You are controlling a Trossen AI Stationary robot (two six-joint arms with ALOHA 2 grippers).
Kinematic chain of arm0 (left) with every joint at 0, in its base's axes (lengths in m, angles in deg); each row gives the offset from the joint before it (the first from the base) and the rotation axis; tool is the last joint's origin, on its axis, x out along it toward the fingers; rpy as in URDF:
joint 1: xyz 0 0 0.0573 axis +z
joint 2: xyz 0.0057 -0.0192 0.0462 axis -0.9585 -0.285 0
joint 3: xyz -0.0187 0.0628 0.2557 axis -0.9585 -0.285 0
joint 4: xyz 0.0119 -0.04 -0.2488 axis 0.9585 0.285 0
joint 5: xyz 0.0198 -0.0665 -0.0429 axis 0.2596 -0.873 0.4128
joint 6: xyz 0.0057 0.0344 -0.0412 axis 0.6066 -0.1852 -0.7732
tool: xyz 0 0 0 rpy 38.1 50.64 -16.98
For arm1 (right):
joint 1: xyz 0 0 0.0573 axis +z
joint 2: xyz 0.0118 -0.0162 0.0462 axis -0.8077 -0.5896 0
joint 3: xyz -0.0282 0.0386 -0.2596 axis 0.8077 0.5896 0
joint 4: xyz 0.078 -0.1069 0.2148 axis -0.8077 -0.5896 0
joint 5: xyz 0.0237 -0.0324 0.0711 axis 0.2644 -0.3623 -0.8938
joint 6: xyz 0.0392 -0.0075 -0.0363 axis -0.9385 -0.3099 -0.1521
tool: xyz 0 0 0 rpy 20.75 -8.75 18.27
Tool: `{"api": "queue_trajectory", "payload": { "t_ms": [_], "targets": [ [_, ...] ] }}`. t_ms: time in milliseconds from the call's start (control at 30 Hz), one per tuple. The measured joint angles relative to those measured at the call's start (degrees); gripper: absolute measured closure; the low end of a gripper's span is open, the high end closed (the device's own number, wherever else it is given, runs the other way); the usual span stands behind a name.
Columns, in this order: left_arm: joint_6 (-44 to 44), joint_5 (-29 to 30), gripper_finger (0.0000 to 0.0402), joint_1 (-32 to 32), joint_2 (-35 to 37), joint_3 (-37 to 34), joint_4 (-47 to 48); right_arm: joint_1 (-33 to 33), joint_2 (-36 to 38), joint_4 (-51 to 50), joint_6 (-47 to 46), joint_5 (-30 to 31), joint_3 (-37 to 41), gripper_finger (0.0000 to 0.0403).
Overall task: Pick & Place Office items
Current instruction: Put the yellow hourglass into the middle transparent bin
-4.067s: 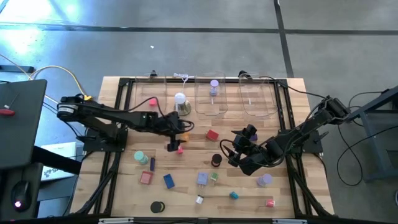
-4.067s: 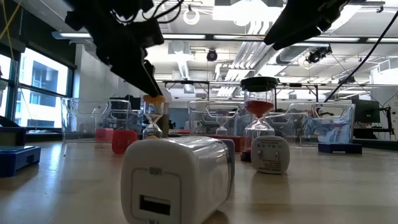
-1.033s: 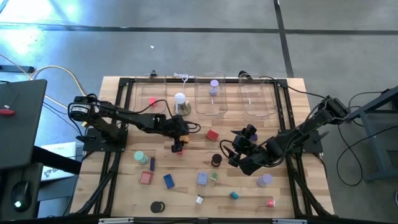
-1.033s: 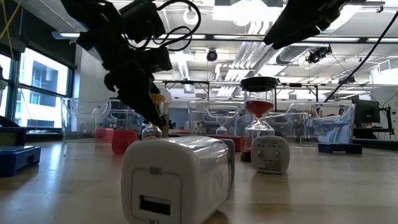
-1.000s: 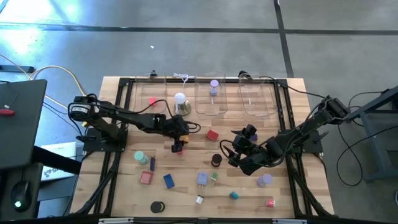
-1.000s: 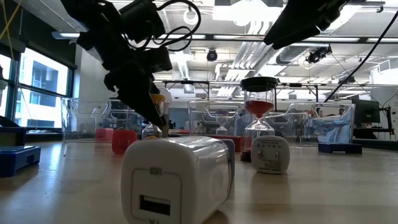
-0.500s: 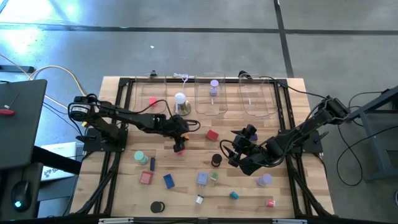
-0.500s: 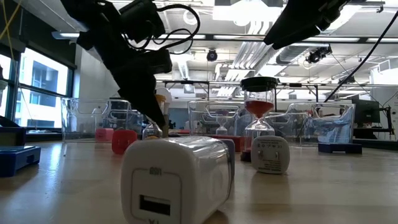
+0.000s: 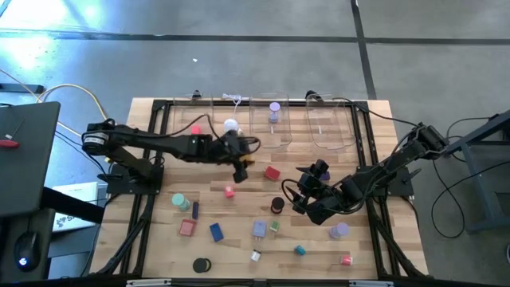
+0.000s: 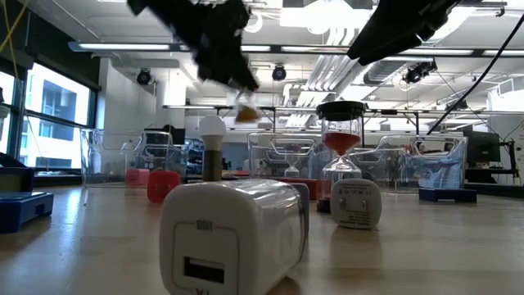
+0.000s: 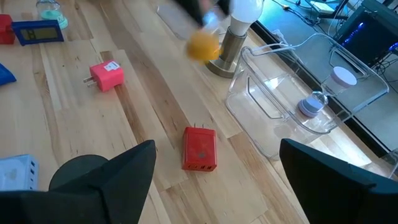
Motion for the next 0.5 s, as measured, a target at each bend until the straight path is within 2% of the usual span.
{"api": "queue_trajectory", "payload": {
  "t_ms": [133,267,500],
  "targets": [
    [2.2,2.4,0.0231,2.2,0.0,5.8,-0.8,0.0,0.0,0.0,0.0,0.0,0.0,0.007],
    [2.1,3.7,0.0231,7.5,0.0,8.6,-2.9,0.0,0.0,0.3,0.0,0.0,0.0,0.007],
    [-2.6,-4.9,0.023,18.3,-3.6,9.1,-7.1,0.0,0.0,0.4,-0.4,0.0,0.0,0.007]
  ]
}}
